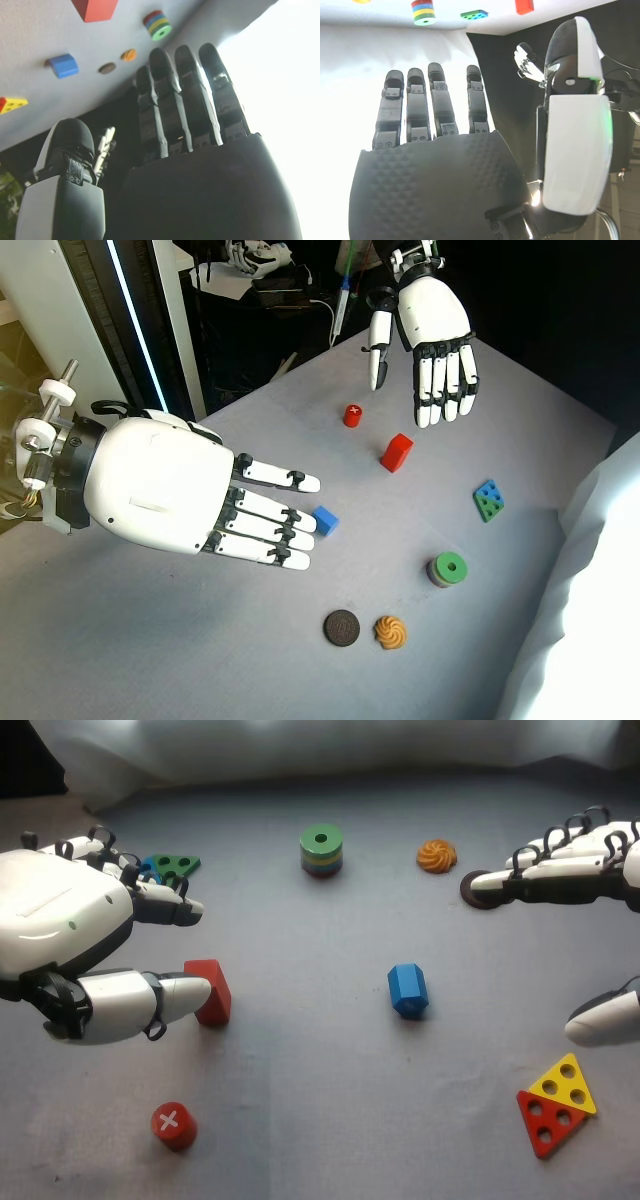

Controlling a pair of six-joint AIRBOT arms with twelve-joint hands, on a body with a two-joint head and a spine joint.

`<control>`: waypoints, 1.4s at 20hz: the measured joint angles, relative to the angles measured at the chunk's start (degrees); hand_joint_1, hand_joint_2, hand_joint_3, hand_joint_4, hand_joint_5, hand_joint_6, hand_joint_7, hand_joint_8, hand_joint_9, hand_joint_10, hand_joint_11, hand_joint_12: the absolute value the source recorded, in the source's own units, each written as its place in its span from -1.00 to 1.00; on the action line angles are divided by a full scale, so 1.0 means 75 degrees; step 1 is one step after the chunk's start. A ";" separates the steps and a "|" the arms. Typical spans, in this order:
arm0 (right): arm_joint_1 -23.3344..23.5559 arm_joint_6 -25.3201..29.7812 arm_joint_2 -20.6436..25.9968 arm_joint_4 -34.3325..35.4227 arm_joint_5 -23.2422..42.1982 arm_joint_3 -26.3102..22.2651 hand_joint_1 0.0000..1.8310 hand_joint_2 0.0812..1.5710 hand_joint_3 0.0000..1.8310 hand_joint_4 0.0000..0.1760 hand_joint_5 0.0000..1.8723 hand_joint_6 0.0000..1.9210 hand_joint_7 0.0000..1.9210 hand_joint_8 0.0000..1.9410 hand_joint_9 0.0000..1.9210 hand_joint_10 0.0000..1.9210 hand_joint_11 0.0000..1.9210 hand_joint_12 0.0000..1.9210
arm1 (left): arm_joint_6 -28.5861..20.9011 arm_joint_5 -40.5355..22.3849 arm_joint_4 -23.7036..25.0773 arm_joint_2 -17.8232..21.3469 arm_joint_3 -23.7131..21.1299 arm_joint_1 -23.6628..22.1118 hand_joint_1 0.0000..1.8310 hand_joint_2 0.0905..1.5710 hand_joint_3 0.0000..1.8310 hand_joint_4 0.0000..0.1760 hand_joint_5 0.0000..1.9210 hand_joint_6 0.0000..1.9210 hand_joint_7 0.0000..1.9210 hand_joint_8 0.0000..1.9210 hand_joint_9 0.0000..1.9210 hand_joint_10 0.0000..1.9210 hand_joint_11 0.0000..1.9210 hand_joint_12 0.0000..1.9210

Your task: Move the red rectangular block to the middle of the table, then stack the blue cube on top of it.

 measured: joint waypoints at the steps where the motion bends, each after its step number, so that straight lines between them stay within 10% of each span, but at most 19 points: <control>1: 0.0000 0.0000 0.0000 0.0003 -0.0003 0.0000 -0.60 0.34 -0.82 -1.00 -0.64 -0.77 -0.60 -0.86 -0.76 -0.63 -1.00 0.05 | 0.0026 -0.0029 -0.0003 0.0000 0.0000 0.0000 -1.00 0.42 -0.87 -1.00 -0.68 -0.94 -0.66 -0.93 -0.69 -0.90 -0.96 -0.30; 28: 0.0000 -0.0020 0.0000 -0.0055 -0.0012 -0.0058 -0.57 0.47 -1.00 -1.00 -0.57 -1.00 -0.58 -1.00 -0.65 -0.95 -1.00 -0.02 | 0.0391 -0.0804 -0.1224 -0.1553 0.0705 0.0545 -0.81 0.28 -1.00 -1.00 -0.63 -1.00 -0.68 -1.00 -0.73 -1.00 -1.00 -0.34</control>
